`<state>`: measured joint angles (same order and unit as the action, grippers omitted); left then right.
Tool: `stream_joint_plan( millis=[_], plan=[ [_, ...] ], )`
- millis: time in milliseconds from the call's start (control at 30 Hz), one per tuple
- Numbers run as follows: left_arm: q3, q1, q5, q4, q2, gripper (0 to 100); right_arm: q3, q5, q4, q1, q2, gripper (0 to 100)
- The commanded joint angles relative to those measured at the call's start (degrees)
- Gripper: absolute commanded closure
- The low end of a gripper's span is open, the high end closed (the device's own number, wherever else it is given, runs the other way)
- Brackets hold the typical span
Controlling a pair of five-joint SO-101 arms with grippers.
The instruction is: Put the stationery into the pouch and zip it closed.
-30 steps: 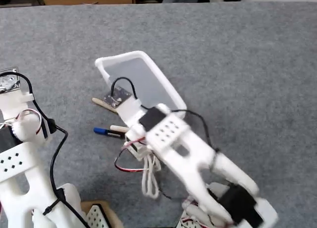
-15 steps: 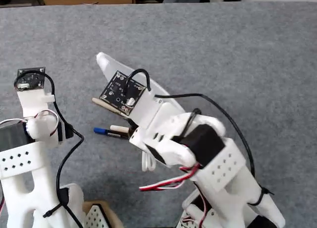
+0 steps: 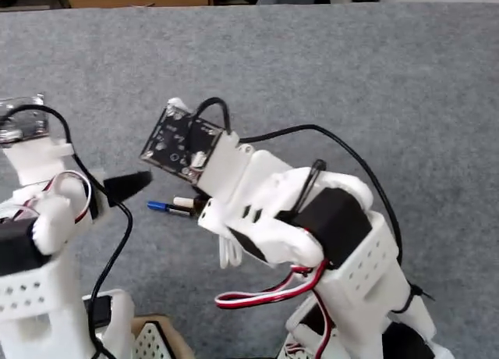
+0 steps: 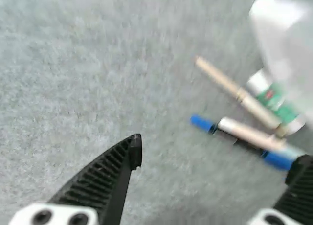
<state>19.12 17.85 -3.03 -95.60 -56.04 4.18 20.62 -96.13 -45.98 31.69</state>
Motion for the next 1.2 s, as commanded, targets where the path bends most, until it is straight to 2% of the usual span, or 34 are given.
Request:
stream_joint_plan(
  millis=[0, 133, 433, 633, 900, 1167],
  plan=[
    [-11.74, -1.01, -3.34, -1.23, -0.70, 53, 2.68, 0.88, -0.70, -1.41, -1.10, 98.6],
    [-17.89, -1.80, -3.34, -0.97, -0.62, 53, 2.68, 0.79, -1.32, -1.41, -1.27, 98.6],
    [-19.30, -15.69, -3.87, -2.81, -0.70, 56, 2.68, 0.35, -1.32, -1.41, -1.54, 98.6],
    [-17.10, -21.14, -3.78, -0.09, -0.62, 56, 2.68, 0.26, -1.41, -1.41, -1.54, 98.6],
    [-2.51, -21.05, 0.18, 13.98, -0.62, 56, 2.68, 0.18, -2.64, -1.49, -1.27, 98.6],
    [-1.01, -20.00, 0.35, 16.88, 1.14, 56, 2.68, 0.18, -2.64, -1.49, -1.19, 98.6]
  ],
)
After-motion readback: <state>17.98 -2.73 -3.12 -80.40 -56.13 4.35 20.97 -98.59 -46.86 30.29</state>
